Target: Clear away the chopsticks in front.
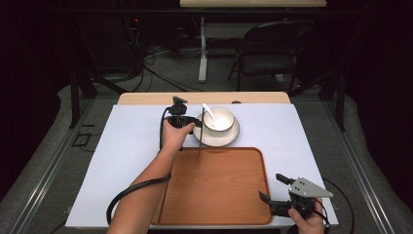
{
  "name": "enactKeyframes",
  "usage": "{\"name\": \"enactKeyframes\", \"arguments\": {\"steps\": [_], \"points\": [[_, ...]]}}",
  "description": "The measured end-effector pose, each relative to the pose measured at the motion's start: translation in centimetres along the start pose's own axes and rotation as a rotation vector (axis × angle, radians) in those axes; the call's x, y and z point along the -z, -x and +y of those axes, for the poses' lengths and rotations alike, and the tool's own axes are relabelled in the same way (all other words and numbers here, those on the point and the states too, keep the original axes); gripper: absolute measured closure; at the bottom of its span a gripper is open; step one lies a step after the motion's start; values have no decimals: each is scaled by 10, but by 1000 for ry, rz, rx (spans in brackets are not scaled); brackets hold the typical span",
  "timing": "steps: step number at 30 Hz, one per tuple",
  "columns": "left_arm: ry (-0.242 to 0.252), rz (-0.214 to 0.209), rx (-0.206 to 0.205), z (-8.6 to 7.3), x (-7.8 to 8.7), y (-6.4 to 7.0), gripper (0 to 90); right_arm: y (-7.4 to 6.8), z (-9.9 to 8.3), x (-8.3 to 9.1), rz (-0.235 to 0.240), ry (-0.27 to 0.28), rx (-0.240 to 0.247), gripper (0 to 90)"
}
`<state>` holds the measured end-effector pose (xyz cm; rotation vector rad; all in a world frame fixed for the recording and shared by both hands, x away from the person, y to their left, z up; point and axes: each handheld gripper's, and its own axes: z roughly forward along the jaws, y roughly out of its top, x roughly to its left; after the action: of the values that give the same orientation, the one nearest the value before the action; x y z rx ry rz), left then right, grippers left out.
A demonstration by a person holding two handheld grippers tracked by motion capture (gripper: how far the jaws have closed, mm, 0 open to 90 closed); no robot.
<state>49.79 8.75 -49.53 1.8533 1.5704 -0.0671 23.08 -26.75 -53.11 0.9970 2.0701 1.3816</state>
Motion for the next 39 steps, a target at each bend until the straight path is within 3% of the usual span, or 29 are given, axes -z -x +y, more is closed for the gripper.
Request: {"name": "enactKeyframes", "arguments": {"steps": [4, 9, 39], "points": [[-38, -1, 49, 1, -7, 0, 635, 0, 0, 0, 1, 1, 2, 147], [-58, 2, 73, 2, -14, 1, 656, 0, 0, 0, 1, 1, 0, 147], [-140, 8, 129, 2, -31, -2, 816, 0, 0, 0, 4, 1, 2, 147]]}}
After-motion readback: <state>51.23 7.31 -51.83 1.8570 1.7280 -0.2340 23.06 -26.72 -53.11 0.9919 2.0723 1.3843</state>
